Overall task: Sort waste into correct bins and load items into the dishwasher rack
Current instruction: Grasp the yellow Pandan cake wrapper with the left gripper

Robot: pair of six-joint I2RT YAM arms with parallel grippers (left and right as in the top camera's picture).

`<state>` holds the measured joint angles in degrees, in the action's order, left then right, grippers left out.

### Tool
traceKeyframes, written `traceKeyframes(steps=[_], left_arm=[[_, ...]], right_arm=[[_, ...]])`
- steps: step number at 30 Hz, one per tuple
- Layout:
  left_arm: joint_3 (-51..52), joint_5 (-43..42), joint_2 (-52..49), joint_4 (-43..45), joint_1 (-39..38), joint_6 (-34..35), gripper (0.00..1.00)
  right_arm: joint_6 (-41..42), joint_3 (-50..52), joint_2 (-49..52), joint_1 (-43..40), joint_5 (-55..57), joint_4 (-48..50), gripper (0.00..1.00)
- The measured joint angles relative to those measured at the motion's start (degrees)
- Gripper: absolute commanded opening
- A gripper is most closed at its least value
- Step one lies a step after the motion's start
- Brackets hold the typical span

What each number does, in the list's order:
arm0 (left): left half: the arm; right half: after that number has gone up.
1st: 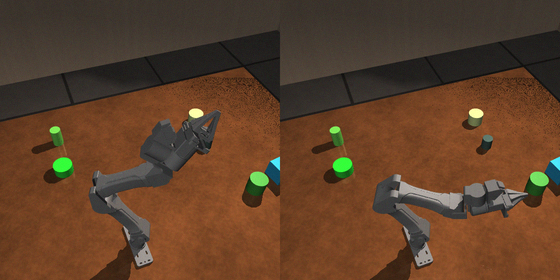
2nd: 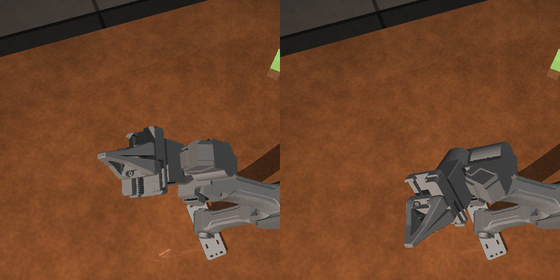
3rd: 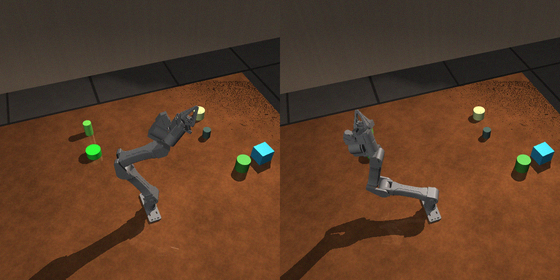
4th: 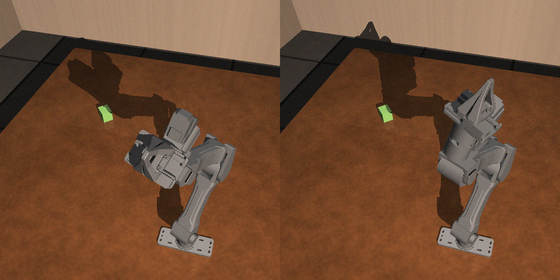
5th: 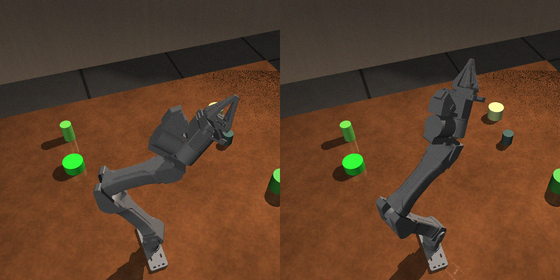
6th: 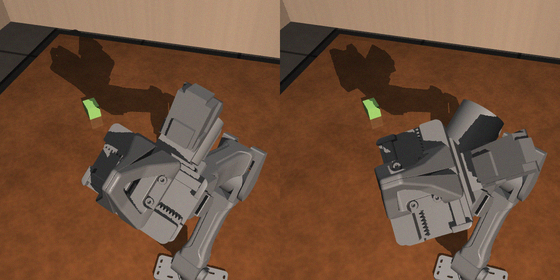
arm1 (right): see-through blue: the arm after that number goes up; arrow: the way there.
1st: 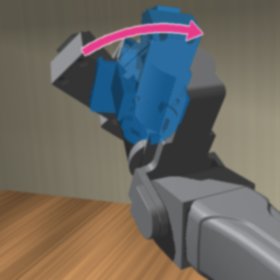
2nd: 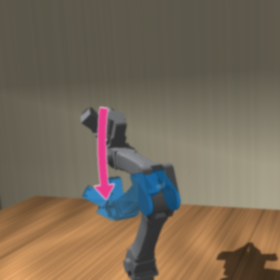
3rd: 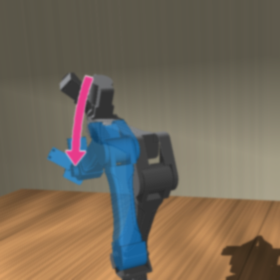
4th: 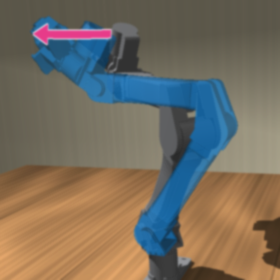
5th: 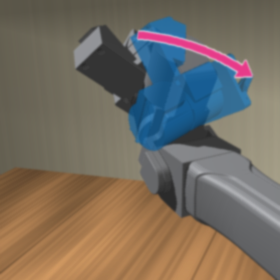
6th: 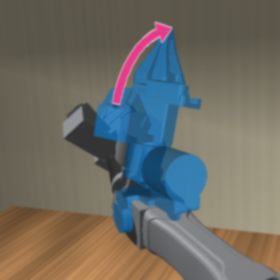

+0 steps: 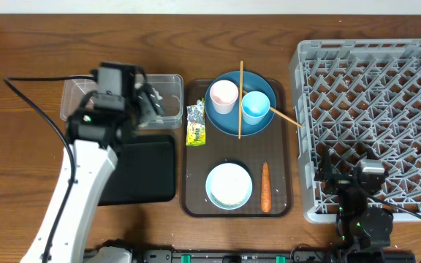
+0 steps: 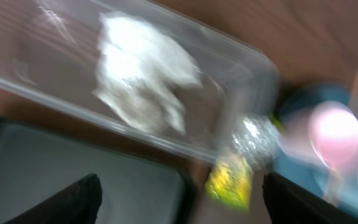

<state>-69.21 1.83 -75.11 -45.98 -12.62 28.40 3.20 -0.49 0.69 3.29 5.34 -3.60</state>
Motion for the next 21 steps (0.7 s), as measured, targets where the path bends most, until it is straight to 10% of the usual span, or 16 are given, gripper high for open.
traceKeyframes(steps=[8, 21], left_arm=[[0.5, -2.0, -4.5, -1.6, -15.7, -2.9, 0.78], [2.3, -1.9, -21.5, 0.5, -17.6, -3.4, 0.78]], right_arm=[[0.0, 0.0, 0.0, 0.0, 0.0, 0.0, 0.99], [0.0, 0.0, 0.0, 0.0, 0.0, 0.0, 0.99]])
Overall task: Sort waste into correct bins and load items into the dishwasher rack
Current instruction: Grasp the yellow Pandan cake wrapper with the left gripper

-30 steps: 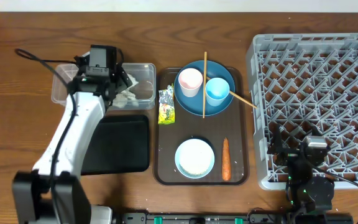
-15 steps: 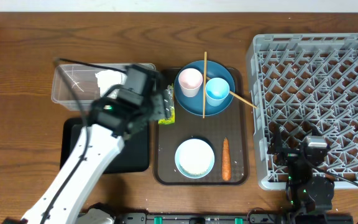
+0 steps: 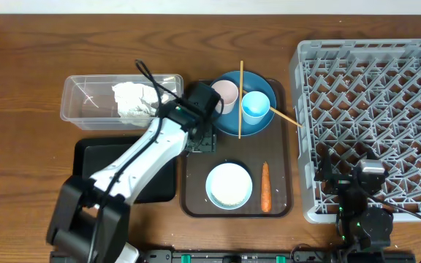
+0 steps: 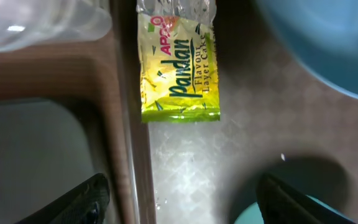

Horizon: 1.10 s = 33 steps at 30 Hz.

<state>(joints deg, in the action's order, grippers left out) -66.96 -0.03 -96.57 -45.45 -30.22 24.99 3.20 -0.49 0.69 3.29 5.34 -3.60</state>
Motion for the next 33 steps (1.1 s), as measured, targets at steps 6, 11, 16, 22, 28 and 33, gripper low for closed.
traceKeyframes(steps=[6, 11, 16, 22, 28, 33], left_arm=[[0.0, 0.0, -5.3, 2.4, 0.0, -1.0, 0.77], [0.8, 0.0, -8.4, 5.9, 0.0, -1.9, 0.75], [1.1, 0.0, -9.0, 8.7, 0.0, -2.7, 0.73], [5.5, 0.2, -9.0, 15.8, 0.0, -2.9, 0.62], [6.2, 0.5, -8.5, 16.4, 0.0, -3.0, 0.29], [6.2, 0.7, -8.5, 16.6, 0.0, -3.1, 0.06]], right_arm=[[0.0, 0.0, 0.0, 0.0, 0.0, 0.0, 0.99], [0.0, 0.0, 0.0, 0.0, 0.0, 0.0, 0.99], [0.0, 0.0, 0.0, 0.0, 0.0, 0.0, 0.99], [0.0, 0.0, 0.0, 0.0, 0.0, 0.0, 0.99], [0.0, 0.0, 0.0, 0.0, 0.0, 0.0, 0.99], [0.0, 0.0, 0.0, 0.0, 0.0, 0.0, 0.99]])
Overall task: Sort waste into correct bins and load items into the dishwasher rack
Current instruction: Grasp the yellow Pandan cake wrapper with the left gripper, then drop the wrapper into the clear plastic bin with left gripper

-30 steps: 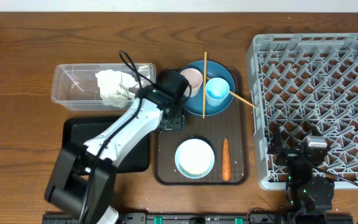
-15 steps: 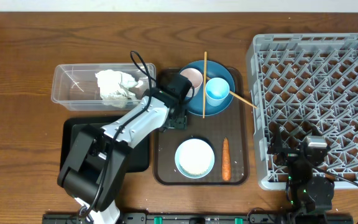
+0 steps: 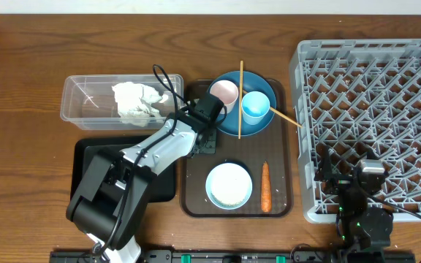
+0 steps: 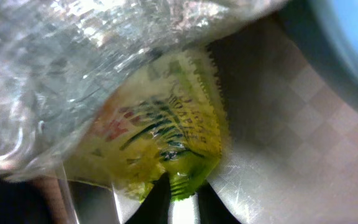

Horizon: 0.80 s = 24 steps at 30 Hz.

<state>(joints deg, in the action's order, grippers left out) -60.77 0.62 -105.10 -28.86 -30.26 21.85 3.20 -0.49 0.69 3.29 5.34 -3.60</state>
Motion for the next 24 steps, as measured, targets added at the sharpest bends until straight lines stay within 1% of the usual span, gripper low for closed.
traceKeyframes(steps=[7, 10, 14, 20, 24], left_arm=[[0.4, -0.3, 1.1, -1.1, 0.0, -0.3, 0.06], [0.9, -0.3, 3.7, -2.4, 0.0, -0.3, 0.06], [1.2, -0.4, 11.4, -4.5, 0.0, -0.3, 0.06], [1.2, -0.3, 26.3, -6.8, 0.2, -0.2, 0.06], [1.2, 3.1, 33.8, -6.8, 1.9, 1.5, 0.06]], right_arm=[[0.0, 0.0, 0.0, 0.0, 0.0, 0.0, 0.99], [0.0, 0.0, 0.0, 0.0, 0.0, 0.0, 0.99], [0.0, 0.0, 0.0, 0.0, 0.0, 0.0, 0.99], [0.0, 0.0, 0.0, 0.0, 0.0, 0.0, 0.99], [0.0, 0.0, 0.0, 0.0, 0.0, 0.0, 0.99]])
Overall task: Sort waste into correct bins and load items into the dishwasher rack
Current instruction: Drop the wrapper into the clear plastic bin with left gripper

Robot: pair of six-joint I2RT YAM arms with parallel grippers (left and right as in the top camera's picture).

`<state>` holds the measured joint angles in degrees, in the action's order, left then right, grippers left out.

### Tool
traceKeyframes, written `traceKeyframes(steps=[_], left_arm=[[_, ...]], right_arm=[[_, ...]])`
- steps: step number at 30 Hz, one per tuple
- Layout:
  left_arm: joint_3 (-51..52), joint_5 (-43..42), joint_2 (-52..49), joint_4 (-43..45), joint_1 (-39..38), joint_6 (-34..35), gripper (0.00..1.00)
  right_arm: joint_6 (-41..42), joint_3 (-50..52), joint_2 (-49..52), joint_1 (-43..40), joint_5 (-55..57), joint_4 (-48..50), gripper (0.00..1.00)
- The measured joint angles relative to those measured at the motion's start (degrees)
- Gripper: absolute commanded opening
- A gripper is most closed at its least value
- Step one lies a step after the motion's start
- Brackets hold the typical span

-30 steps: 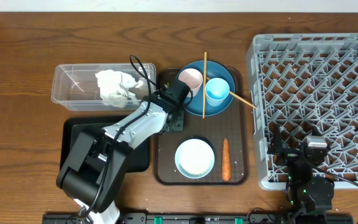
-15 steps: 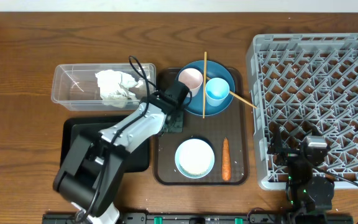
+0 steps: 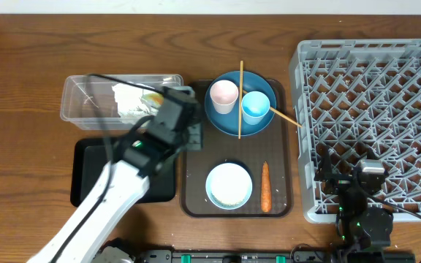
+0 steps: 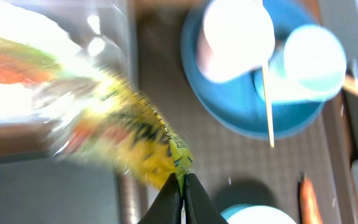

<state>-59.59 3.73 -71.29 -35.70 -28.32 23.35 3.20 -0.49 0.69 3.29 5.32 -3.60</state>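
My left gripper [image 4: 182, 185] is shut on one edge of a yellow-green snack wrapper [image 4: 135, 137]. The wrapper is blurred and hangs above the left edge of the brown tray [image 3: 196, 197]. In the overhead view the left gripper [image 3: 190, 134] stands between the clear bin [image 3: 86, 111] and the blue plate [image 3: 262, 124]. The clear bin holds crumpled white tissue [image 3: 129, 102]. A black bin [image 3: 93, 157] lies in front of it. My right gripper [image 3: 330, 175] rests at the near left corner of the grey dishwasher rack [image 3: 371, 95]; how its jaws stand does not show.
On the blue plate stand a pink cup [image 3: 223, 96] and a blue cup [image 3: 254, 107], with chopsticks [image 3: 240, 102] laid across. A white bowl [image 3: 229, 185] and a carrot [image 3: 266, 187] lie on the tray's near part.
My left gripper was down on the tray, shut on the wrapper's edge. Now it is higher and slightly further left, with the wrapper lifted off the tray in it. The right arm is unmoved.
My left gripper was open over the clear bin with the tissue inside. Then it was open above the wrapper lying on the tray's left side. Then it was shut on the wrapper's edge, and now it holds the wrapper clear of the tray.
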Motion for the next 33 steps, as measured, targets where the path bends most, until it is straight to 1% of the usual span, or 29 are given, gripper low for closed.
traceKeyframes(steps=[3, 6, 9, 17, 18, 19, 20, 21, 22, 23, 25, 27, 30, 33], left_arm=[[0.0, 3.4, 2.1, 1.0, 3.1, 1.6, 0.06], [0.0, 5.6, 1.2, 2.8, 7.7, 3.9, 0.06], [0.0, 6.9, -2.6, 5.3, 12.7, 7.1, 0.06], [0.0, 5.4, -15.1, 13.3, 18.8, 10.7, 0.07], [0.0, 4.7, -16.5, 14.3, 19.2, 10.9, 0.1], [0.0, 4.1, -17.4, 14.9, 19.4, 10.9, 0.24], [0.0, 3.5, -18.1, 15.5, 19.6, 10.8, 0.51], [0.0, 3.0, -18.6, 15.7, 19.6, 10.9, 0.65], [0.0, 2.4, -18.9, 15.8, 19.6, 10.8, 0.75], [0.0, 2.0, -19.0, 15.8, 19.6, 10.8, 0.81], [0.0, 1.1, -18.8, 15.8, 19.6, 9.6, 0.84], [-0.1, 0.7, -18.4, 14.5, 19.6, 8.9, 0.84], [-0.5, -0.6, -15.9, 9.1, 19.6, 7.9, 0.82], [-1.3, -4.4, -11.0, 3.5, 19.4, 7.1, 0.8]], right_arm=[[0.0, 0.0, 0.0, 0.0, 0.0, 0.0, 0.99], [0.0, 0.0, 0.0, 0.0, 0.0, 0.0, 0.99], [0.0, 0.0, 0.0, 0.0, 0.0, 0.0, 0.99], [0.0, 0.0, 0.0, 0.0, 0.0, 0.0, 0.99], [0.0, 0.0, 0.0, 0.0, 0.0, 0.0, 0.99], [0.0, 0.0, 0.0, 0.0, 0.0, 0.0, 0.99], [0.0, 0.0, 0.0, 0.0, 0.0, 0.0, 0.99], [0.0, 0.0, 0.0, 0.0, 0.0, 0.0, 0.99], [0.0, 0.0, 0.0, 0.0, 0.0, 0.0, 0.99], [0.0, 0.0, 0.0, 0.0, 0.0, 0.0, 0.99], [0.0, 0.0, 0.0, 0.0, 0.0, 0.0, 0.99], [0.0, 0.0, 0.0, 0.0, 0.0, 0.0, 0.99], [0.0, 0.0, 0.0, 0.0, 0.0, 0.0, 0.99], [0.0, 0.0, 0.0, 0.0, 0.0, 0.0, 0.99]])
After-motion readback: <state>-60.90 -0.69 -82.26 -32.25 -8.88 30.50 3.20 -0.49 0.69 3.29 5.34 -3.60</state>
